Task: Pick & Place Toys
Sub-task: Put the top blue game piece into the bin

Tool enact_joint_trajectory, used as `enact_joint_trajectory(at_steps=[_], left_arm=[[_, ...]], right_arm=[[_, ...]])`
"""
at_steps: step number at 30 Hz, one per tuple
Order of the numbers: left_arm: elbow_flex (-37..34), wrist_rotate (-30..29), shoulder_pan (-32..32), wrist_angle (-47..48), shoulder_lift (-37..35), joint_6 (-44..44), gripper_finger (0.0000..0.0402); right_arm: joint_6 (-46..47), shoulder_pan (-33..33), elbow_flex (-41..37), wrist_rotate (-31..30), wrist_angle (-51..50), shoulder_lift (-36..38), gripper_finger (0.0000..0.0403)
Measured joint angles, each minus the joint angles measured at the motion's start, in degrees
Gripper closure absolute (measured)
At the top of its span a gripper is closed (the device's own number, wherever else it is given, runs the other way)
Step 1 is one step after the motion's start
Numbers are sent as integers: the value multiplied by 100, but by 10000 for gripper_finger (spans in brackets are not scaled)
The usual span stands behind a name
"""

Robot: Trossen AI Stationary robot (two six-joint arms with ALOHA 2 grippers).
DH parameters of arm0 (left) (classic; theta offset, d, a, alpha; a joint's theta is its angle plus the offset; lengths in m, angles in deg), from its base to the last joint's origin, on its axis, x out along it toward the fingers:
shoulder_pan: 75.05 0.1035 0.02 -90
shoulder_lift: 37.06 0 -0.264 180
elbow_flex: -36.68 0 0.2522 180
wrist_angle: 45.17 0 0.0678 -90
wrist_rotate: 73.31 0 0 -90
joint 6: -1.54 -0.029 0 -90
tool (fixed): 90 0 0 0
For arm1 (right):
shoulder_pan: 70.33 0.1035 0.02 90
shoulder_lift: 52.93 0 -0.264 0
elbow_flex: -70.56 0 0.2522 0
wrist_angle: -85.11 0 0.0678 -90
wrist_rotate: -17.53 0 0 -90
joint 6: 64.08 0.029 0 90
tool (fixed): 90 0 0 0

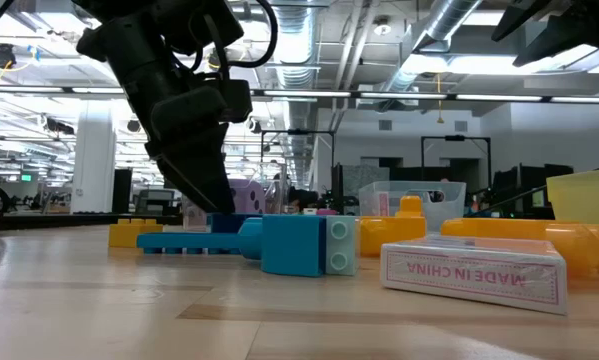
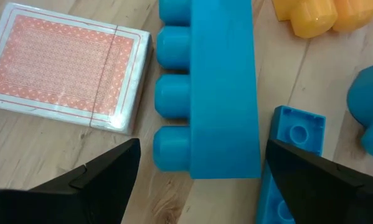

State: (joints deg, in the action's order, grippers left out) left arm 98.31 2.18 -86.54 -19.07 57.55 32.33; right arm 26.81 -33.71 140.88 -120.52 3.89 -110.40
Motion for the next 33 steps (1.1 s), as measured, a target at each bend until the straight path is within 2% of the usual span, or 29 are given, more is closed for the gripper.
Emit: enact_joint_trajectory(at_steps=[6, 14, 20, 30, 33], left_arm=[[-2, 125, -2, -53, 67, -35, 60], [-2, 110, -2, -225, 457, -11, 60], [0, 1, -2, -273, 496, 11, 63], [0, -32, -13, -308, 494, 53, 137], [0, -41, -11, -316, 492, 232, 141]], right_arm=[[0, 0, 0, 0, 0, 0, 168], [15, 0, 0, 2, 25, -2, 168], [15, 7, 0, 7, 39, -2, 168], [-68, 5, 0, 10, 24, -2, 168], [-131, 4, 0, 15, 24, -2, 168]])
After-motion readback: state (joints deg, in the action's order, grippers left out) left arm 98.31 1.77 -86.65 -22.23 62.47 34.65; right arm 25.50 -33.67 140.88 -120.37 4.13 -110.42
